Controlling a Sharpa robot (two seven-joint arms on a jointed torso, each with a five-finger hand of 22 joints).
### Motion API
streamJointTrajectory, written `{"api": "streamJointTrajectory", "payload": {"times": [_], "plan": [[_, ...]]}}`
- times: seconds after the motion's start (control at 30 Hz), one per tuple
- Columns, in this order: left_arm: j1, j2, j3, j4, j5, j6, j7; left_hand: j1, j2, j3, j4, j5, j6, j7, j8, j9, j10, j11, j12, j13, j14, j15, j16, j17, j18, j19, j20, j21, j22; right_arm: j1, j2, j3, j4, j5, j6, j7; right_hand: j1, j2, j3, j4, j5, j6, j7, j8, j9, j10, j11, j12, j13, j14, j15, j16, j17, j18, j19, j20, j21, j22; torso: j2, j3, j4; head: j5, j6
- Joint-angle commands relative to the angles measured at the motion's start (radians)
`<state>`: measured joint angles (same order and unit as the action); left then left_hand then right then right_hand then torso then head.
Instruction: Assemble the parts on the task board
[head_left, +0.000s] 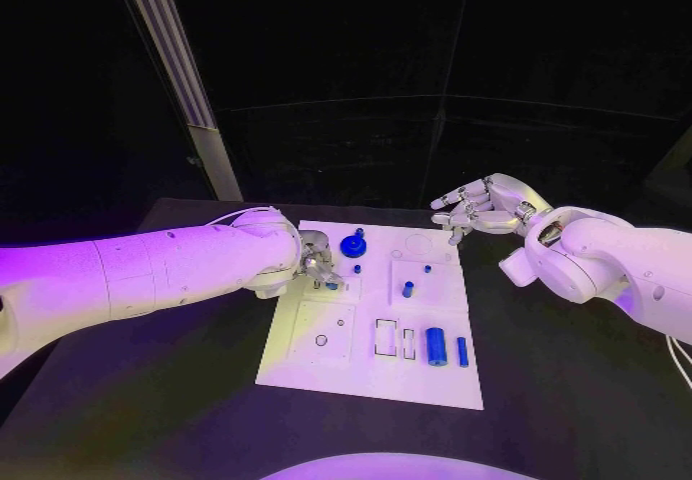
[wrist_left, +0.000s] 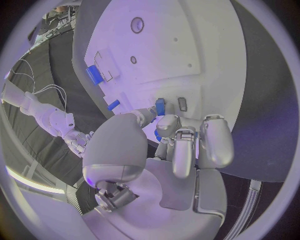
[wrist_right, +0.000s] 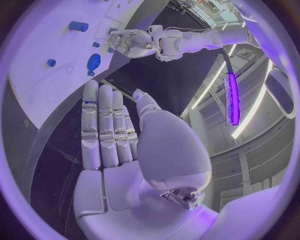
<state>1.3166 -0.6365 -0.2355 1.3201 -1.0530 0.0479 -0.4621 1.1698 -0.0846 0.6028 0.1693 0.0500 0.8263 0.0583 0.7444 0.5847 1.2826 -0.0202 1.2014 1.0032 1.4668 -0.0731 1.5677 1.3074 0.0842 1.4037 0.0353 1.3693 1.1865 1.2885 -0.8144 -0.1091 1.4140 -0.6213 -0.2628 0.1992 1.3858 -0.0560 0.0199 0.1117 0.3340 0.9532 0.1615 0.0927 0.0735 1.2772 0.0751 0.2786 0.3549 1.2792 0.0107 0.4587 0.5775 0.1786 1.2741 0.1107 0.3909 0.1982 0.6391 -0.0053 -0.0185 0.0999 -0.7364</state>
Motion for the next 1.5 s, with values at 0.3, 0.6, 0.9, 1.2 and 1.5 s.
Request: {"api": "streamJointTrajectory", "payload": {"times": [0.3,0.6,0.9,1.2,1.5], "plan": [[-0.002,0.022,-0.002,-0.026,0.019,0.076,-0.009,-0.043,-0.021,0.076,-0.117,0.005,0.022,-0.017,0.005,0.003,0.013,-0.008,0.009,0.005,0.104,-0.013,0.003,0.263,-0.007,0.007,-0.009,0.002,0.003,0.002,-0.002,0.000,0.003,-0.001,0.009,0.006,0.001,0.011,-0.001,0.000,0.006,-0.005,0.000,0.004,0.001,-0.007,-0.002,0.004,0.001,-0.010,0.000,0.005,0.001,0.001,-0.009,0.001,0.003,0.002,0.000,0.0006,-0.0014,-0.002,-0.001],[-0.002,0.035,-0.001,-0.037,0.026,0.105,-0.012,-0.064,-0.017,0.047,-0.103,0.005,0.030,-0.020,0.003,0.003,0.014,-0.011,0.011,0.007,0.104,-0.016,0.003,0.263,-0.007,0.007,-0.012,0.001,0.003,0.002,-0.001,0.000,0.003,-0.001,0.008,0.007,0.004,0.011,-0.001,-0.001,0.006,-0.005,0.000,0.004,0.001,-0.008,-0.002,0.005,0.002,-0.011,-0.001,0.006,0.002,0.001,-0.009,0.001,0.003,0.002,0.000,0.0002,-0.0002,-0.003,-0.004],[-0.002,0.039,-0.001,-0.047,0.028,0.127,-0.013,-0.100,-0.018,0.003,-0.080,0.005,0.044,-0.023,0.002,0.004,0.020,-0.013,0.020,0.016,0.104,-0.018,0.003,0.263,-0.008,0.009,-0.014,0.001,0.007,0.002,-0.001,0.000,0.004,-0.001,0.008,0.006,0.004,0.011,-0.001,-0.001,0.006,-0.005,0.000,0.004,0.001,-0.008,-0.002,0.005,0.002,-0.011,-0.001,0.006,0.002,0.001,-0.009,0.001,0.003,0.002,0.000,-0.0001,0.0000,-0.005,-0.007],[-0.002,0.046,-0.001,-0.060,0.028,0.133,-0.015,-0.129,-0.016,-0.027,-0.064,0.005,0.057,-0.027,0.005,0.006,0.031,-0.016,0.034,0.033,0.104,-0.020,0.003,0.263,-0.009,0.014,-0.016,0.007,0.018,0.002,0.001,0.000,0.003,-0.001,0.005,0.004,0.005,0.011,-0.001,-0.001,0.006,-0.005,0.000,0.005,0.001,-0.009,-0.002,0.005,0.003,-0.012,-0.001,0.007,0.002,0.001,-0.009,0.001,0.003,0.003,-0.001,-0.0003,-0.0005,-0.003,-0.010],[-0.002,0.052,-0.001,-0.069,0.028,0.115,-0.013,-0.167,-0.018,-0.061,-0.039,0.005,0.067,-0.029,0.008,0.009,0.037,-0.019,0.042,0.041,0.104,-0.022,0.003,0.263,-0.011,0.019,-0.018,0.011,0.028,0.002,0.004,0.000,0.002,-0.001,0.004,0.002,0.005,0.011,-0.001,-0.001,0.006,-0.005,0.000,0.005,0.001,-0.009,-0.002,0.005,0.003,-0.012,-0.001,0.007,0.002,0.001,-0.009,0.001,0.003,0.003,-0.001,0.0001,-0.0004,-0.003,-0.009]]}}
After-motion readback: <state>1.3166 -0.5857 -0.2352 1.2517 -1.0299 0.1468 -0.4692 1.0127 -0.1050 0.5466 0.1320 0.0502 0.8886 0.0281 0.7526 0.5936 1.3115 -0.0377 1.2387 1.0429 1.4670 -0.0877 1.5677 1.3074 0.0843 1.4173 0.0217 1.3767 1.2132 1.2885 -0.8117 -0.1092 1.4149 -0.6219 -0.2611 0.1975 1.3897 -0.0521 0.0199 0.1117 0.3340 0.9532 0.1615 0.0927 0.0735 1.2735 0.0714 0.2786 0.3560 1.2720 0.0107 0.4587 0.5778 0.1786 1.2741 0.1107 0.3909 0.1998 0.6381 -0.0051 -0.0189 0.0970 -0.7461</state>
